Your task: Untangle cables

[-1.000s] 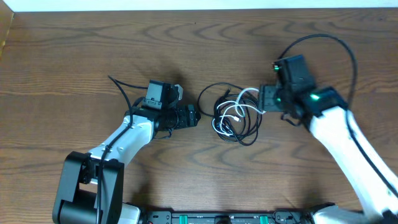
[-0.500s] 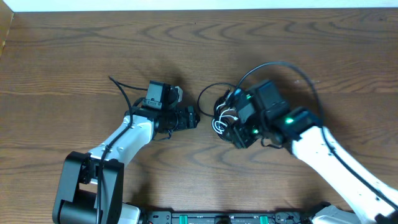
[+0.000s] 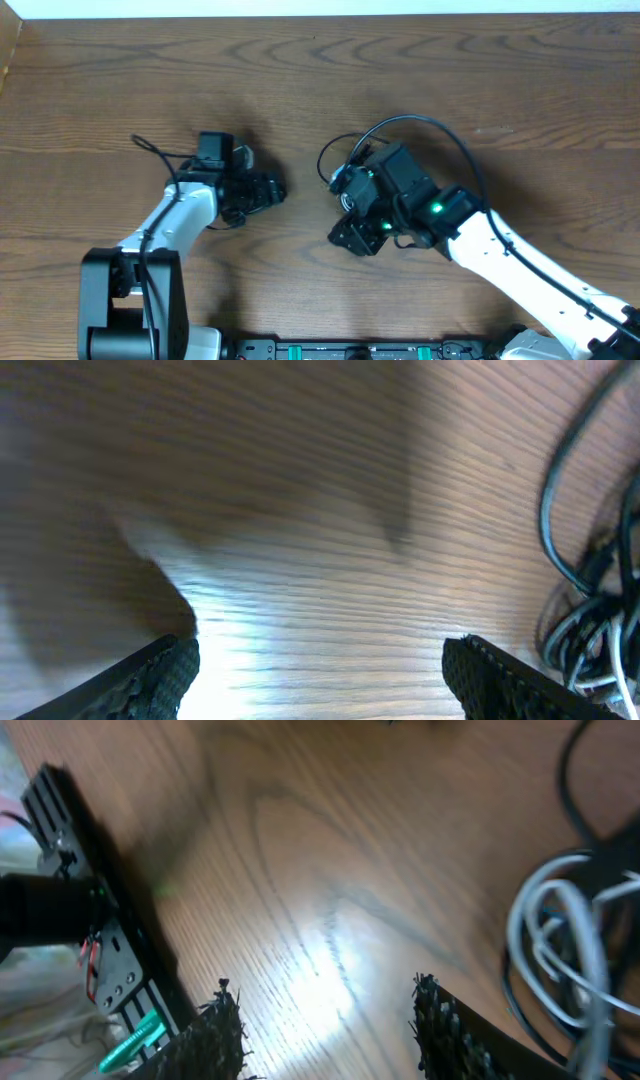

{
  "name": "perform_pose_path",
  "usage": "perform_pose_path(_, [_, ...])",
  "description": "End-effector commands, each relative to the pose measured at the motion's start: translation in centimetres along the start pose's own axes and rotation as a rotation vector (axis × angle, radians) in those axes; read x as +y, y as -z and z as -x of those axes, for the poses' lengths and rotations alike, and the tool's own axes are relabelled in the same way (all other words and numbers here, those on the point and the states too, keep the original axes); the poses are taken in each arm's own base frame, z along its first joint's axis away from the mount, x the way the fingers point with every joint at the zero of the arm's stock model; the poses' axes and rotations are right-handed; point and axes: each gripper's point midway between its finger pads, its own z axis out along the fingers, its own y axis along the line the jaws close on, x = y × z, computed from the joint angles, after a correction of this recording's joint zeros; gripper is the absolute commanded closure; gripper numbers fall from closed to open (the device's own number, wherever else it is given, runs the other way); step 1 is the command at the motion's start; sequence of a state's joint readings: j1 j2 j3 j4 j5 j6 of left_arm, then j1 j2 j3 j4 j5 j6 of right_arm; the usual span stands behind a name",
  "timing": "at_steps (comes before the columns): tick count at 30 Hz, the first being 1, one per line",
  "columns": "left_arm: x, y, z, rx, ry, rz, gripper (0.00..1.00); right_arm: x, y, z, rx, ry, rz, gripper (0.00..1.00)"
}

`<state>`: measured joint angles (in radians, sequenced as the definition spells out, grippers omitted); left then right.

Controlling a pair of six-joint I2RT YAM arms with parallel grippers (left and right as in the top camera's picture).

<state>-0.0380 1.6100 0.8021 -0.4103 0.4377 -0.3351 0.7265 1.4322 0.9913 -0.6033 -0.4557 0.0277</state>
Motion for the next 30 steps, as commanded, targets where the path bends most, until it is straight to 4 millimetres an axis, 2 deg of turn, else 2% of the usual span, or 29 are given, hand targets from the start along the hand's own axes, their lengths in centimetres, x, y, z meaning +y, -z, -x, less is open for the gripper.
perform_pose_path(1, [0.6, 0.6, 0.4, -0.012, 0.006, 0.011, 0.15, -0.6, -1.6, -0.4, 0.036, 0.065, -0.101, 0.46])
perform_pose_path(5, [0.7, 0.6, 0.2, -0.007, 0.008, 0.012, 0.15, -3.7, -3.9, -0.7, 0.07, 0.067, -0.247, 0.5])
perform_pose_path(8, [0.7, 0.6, 0.0, 0.0, 0.011, 0.015, 0.16, -5.9, -4.9, -0.8, 0.082, 0.053, -0.32, 0.51])
perform_pose_path(14, [0.8, 0.6, -0.1, 0.004, 0.013, 0.018, 0.15, -8.3, -4.3, 0.1, 0.053, 0.058, -0.455, 0.52])
perform_pose_path(18, [0.8, 0.6, -0.1, 0.005, 0.013, 0.018, 0.15, -8.6, -4.1, 0.3, 0.045, 0.06, -0.473, 0.52])
perform_pose_path(23, [0.8, 0.6, -0.1, 0.005, 0.013, 0.018, 0.16, -8.4, -3.9, 0.9, 0.031, 0.062, -0.47, 0.57])
perform_pose_path(30, [0.8, 0.6, -0.1, 0.004, 0.013, 0.018, 0.16, -6.6, -1.8, 2.6, -0.004, 0.07, -0.429, 0.58])
